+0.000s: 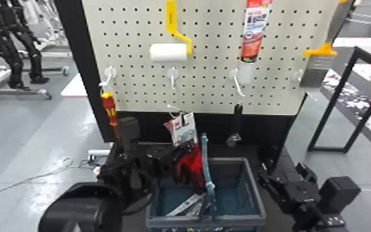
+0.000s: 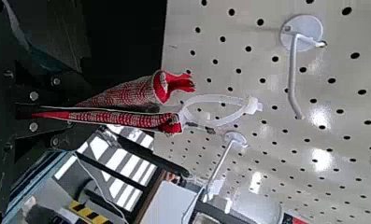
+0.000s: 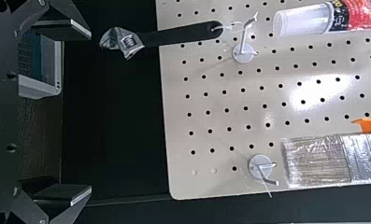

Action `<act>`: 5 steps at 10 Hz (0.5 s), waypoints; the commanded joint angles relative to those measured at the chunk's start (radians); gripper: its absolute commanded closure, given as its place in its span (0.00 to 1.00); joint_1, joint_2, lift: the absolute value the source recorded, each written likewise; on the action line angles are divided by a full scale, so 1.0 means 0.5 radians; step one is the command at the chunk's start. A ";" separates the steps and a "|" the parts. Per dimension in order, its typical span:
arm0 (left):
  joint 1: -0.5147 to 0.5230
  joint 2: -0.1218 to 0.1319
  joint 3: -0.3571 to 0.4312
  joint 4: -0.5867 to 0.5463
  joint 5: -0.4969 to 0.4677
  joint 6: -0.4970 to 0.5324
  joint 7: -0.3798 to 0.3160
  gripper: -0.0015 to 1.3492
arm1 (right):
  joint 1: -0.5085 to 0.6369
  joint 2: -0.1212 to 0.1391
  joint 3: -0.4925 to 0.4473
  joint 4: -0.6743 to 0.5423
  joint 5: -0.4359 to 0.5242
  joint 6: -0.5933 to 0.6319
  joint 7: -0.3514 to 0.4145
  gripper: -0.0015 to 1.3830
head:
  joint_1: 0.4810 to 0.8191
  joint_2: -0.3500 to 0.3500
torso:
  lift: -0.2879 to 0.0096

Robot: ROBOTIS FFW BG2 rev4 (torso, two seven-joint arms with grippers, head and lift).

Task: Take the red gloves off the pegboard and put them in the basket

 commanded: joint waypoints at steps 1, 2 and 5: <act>0.036 -0.002 -0.035 0.000 0.105 -0.004 0.052 0.91 | 0.000 0.000 0.000 0.000 0.000 0.001 0.002 0.10 | 0.20 0.50 | 0.63; 0.061 -0.002 -0.063 0.000 0.154 -0.013 0.101 0.91 | 0.000 0.000 0.000 0.000 -0.003 0.001 -0.001 0.10 | 0.20 0.50 | 0.63; 0.162 -0.005 -0.054 0.000 0.182 -0.001 0.266 0.91 | 0.000 0.000 0.000 -0.003 -0.003 0.001 -0.001 0.10 | 0.20 0.50 | 0.63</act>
